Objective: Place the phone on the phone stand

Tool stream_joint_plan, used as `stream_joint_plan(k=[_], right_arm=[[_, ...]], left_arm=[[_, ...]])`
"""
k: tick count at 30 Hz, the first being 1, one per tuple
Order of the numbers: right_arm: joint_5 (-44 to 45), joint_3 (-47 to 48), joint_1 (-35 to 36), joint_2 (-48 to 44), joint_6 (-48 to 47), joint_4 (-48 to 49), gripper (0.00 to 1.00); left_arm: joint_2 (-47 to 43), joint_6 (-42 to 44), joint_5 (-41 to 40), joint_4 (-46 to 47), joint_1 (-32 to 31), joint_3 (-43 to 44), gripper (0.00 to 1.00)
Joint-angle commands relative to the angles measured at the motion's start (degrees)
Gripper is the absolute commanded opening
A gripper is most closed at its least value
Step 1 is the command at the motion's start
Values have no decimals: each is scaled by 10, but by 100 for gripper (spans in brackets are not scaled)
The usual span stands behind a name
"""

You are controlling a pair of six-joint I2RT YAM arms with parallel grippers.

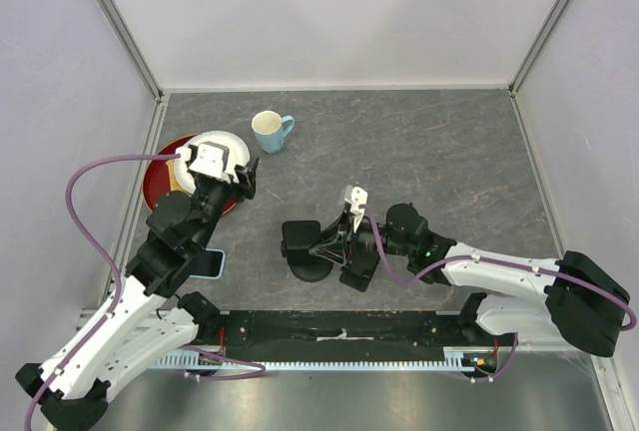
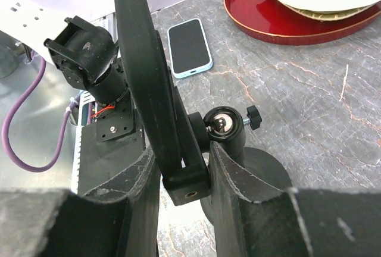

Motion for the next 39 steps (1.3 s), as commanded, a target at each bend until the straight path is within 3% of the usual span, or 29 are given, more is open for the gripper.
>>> stream_joint_plan(k=[1, 10, 33, 39], right_arm=[[46, -3, 33, -44, 24, 8, 0], [108, -43, 74, -111, 50, -4, 0], [232, -60, 159, -131, 53, -25, 0], [221, -59, 161, -125, 46, -32, 14]], left_arm=[[-4, -8, -52, 40, 1, -6, 71], [6, -14, -40, 30, 1, -1, 70], [19, -19, -31, 25, 1, 1, 68], [22, -19, -27, 24, 1, 1, 67]])
